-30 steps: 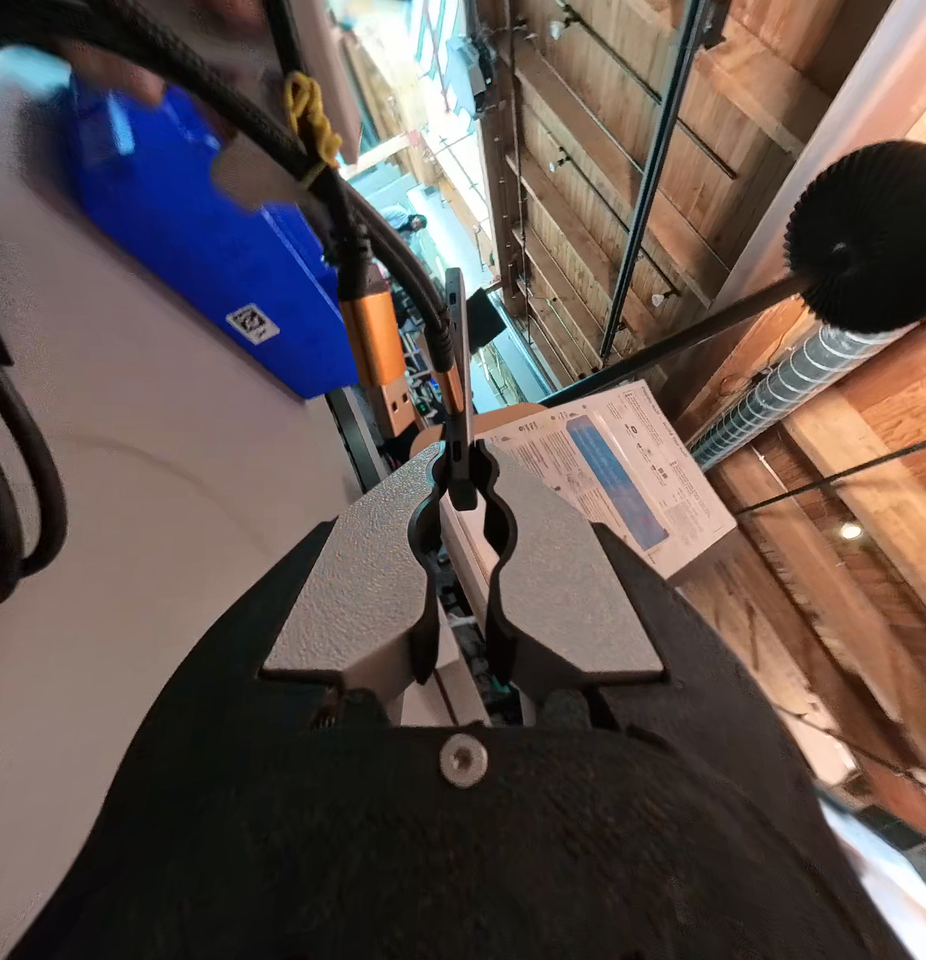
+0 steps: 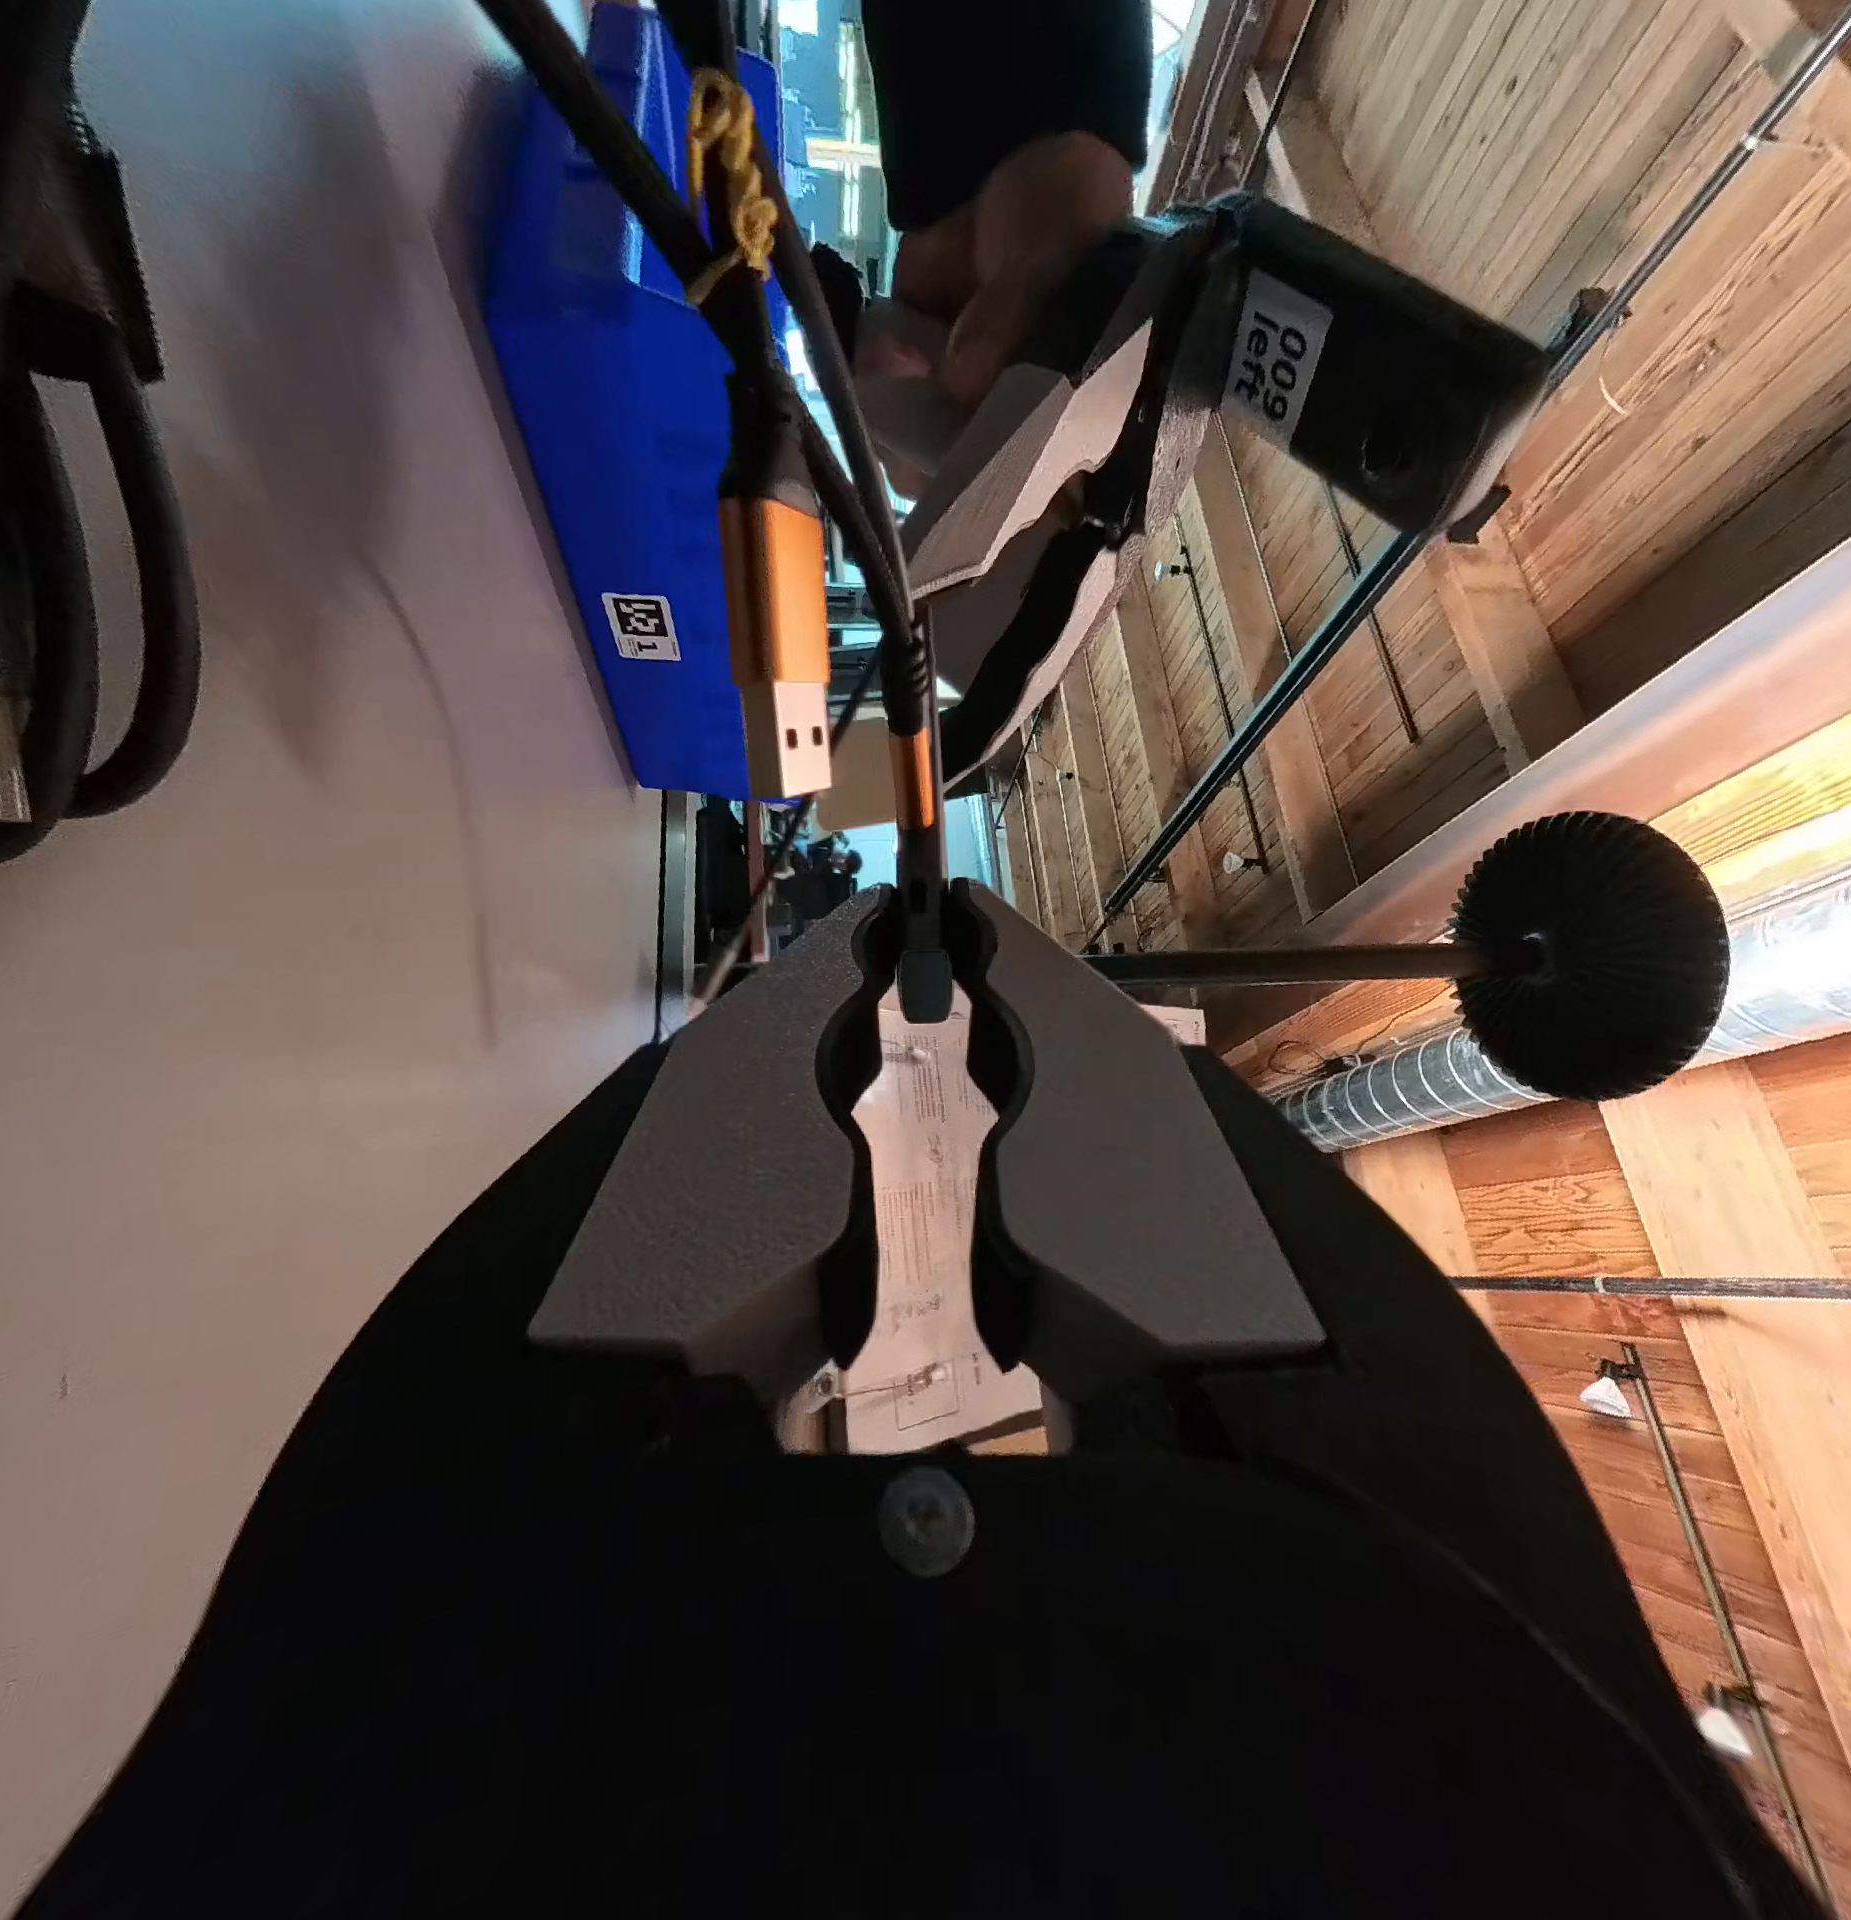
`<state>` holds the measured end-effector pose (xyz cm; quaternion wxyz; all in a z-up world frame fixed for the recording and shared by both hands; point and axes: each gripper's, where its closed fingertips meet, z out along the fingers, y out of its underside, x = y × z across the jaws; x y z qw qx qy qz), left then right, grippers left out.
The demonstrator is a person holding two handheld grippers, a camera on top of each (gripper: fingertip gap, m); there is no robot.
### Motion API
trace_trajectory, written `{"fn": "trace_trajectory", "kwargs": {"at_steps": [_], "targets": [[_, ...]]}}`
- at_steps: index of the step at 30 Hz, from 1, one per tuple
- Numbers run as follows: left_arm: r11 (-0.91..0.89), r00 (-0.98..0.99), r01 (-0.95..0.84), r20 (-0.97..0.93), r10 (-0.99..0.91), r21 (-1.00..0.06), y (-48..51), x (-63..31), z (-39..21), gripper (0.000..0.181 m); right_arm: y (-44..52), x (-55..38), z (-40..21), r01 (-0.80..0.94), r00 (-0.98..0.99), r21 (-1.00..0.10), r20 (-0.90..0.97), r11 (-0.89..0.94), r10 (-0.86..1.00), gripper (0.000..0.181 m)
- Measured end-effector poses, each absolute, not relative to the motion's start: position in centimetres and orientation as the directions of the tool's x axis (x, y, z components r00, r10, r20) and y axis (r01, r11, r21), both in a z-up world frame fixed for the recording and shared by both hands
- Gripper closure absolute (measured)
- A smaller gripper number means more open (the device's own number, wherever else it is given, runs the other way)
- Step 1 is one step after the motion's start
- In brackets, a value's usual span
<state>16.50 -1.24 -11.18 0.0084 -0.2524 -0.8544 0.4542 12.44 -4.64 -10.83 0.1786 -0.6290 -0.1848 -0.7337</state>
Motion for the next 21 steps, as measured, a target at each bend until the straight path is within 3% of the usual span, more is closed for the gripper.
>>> {"fn": "trace_trajectory", "kwargs": {"at_steps": [4,7,11,15,21], "targets": [[0.466,-0.869,0.448,-0.25,0.426,-0.763,-1.4,17.2,-11.8,0.116,-4.9,12.6,-10.8,0.485,-0.146,0.041,0.989,-0.874,-0.035,0.174],[0.395,-0.918,0.395,-0.337,0.211,-0.829,-1.6,19.3,-8.7,0.112,-6.3,12.8,-9.8,0.463,-0.16,-0.023,0.981,-0.886,-0.109,0.174],[0.252,-0.991,0.136,-0.127,0.051,-0.958,0.4,19.3,-7.2,0.116,-7.8,13.1,-9.1,0.441,-0.159,-0.091,0.971,-0.893,-0.177,0.174],[0.323,-0.984,-0.046,0.098,0.146,-0.945,0.5,16.9,-11.9,0.111,-6.5,12.7,-9.3,0.5,-0.129,-0.122,0.969,-0.858,-0.213,0.174],[0.212,-0.933,-0.013,0.088,0.349,-0.977,-1.9,13.2,-10.8,0.129,-4.2,11.9,-10.1,0.594,-0.011,-0.224,0.958,-0.773,-0.286,0.174]]}}
